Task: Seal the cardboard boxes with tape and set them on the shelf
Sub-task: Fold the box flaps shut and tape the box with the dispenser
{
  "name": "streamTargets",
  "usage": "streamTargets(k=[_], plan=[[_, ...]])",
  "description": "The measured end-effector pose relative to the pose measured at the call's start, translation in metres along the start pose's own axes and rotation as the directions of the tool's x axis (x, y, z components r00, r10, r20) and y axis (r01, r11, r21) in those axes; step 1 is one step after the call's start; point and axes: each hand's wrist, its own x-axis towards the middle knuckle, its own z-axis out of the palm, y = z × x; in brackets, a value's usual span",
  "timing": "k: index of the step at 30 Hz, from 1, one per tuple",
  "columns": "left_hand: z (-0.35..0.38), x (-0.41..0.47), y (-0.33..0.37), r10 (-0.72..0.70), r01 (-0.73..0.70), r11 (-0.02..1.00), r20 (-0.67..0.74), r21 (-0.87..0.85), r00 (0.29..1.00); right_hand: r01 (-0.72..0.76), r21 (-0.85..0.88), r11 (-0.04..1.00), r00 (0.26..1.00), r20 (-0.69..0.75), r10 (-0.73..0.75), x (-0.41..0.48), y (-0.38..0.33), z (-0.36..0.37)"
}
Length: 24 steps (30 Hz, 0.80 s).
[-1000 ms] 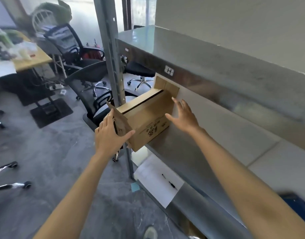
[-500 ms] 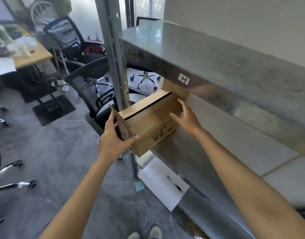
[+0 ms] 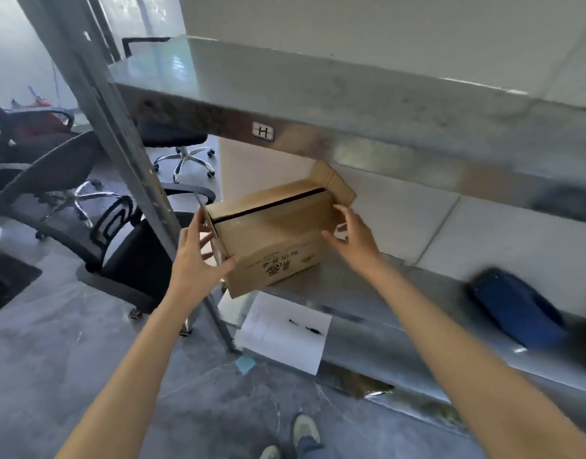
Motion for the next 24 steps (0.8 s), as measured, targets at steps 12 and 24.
streamTargets(k=[12,24], plan=[[0.051,0.004,0.023,0.064,-0.031,0.992,0.272,-0.125,0.960,-0.113,-0.107,0.988,0.970,-0.225,0.087,-0.092,0.028,-0.047],[0.151,-0.018,0.086,0.159,-0.103,0.983,0.415,-0.154,0.896,-0.332,-0.107,0.937,0.893,-0.355,0.276,-0.150,0.086,-0.125]])
